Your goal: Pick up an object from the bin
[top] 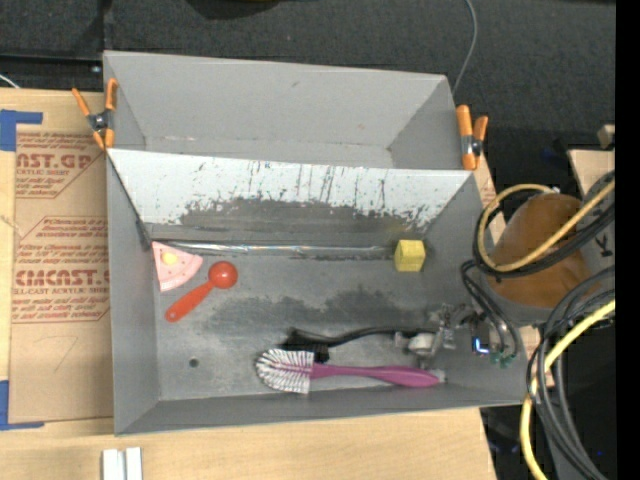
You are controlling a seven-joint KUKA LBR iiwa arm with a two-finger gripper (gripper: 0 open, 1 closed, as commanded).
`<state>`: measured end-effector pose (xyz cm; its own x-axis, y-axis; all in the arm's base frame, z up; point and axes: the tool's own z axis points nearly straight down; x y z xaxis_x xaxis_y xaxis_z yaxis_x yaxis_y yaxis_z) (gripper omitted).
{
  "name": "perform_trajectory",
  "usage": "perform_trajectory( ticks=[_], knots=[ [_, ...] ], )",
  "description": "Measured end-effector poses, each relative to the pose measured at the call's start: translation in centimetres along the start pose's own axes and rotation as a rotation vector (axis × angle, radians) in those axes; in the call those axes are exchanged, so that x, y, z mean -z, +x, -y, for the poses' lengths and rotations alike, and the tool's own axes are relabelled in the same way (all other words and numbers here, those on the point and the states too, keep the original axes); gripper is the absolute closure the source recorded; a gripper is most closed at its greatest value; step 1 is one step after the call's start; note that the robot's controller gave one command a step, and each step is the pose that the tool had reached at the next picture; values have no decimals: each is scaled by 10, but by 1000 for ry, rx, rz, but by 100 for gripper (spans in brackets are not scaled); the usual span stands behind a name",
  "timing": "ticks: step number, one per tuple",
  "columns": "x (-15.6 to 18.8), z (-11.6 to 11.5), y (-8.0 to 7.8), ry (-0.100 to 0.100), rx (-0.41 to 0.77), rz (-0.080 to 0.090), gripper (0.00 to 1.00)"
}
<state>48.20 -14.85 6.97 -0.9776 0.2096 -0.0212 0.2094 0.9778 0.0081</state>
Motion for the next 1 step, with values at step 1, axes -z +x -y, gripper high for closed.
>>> perform_trajectory(
  ticks=[1],
  knots=[
    [24,-17,0,0,387,6,100]
  ],
)
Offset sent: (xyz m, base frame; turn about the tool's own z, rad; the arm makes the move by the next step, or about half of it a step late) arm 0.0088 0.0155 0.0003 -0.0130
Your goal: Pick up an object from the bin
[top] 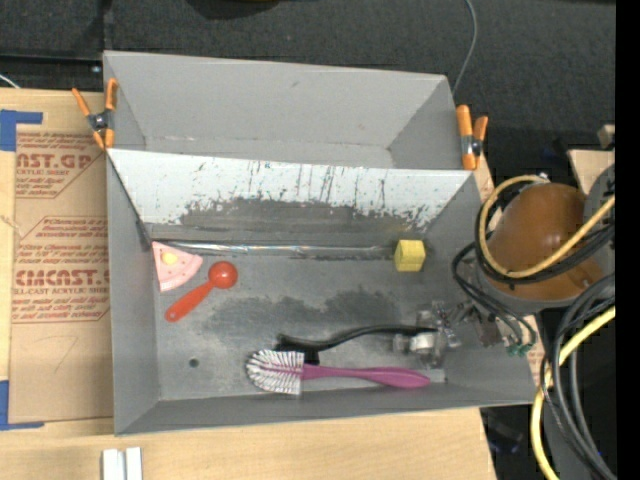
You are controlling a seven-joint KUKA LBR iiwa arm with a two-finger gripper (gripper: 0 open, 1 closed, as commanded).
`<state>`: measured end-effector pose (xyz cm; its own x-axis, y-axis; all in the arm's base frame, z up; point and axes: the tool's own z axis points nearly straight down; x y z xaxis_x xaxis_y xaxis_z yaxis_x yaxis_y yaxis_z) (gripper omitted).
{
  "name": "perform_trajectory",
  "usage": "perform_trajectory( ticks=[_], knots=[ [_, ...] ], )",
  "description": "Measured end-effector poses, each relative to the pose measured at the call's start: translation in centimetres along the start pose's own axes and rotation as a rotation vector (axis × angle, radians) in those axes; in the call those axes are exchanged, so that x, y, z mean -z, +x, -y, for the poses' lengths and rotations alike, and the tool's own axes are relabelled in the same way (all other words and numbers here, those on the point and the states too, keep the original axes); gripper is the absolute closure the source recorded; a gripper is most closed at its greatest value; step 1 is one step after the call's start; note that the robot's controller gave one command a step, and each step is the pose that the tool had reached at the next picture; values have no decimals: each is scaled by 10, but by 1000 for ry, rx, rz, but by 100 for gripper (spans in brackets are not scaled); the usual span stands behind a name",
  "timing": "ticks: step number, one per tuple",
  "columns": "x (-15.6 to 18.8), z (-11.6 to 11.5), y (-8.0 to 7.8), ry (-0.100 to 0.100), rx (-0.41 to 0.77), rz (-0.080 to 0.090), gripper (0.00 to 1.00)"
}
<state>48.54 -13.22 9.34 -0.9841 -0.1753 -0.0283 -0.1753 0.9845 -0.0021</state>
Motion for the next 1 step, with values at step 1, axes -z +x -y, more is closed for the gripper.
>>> perform_trajectory(
  ticks=[1],
  knots=[
    [-25,1,-5,-3,-374,-9,100]
  ],
)
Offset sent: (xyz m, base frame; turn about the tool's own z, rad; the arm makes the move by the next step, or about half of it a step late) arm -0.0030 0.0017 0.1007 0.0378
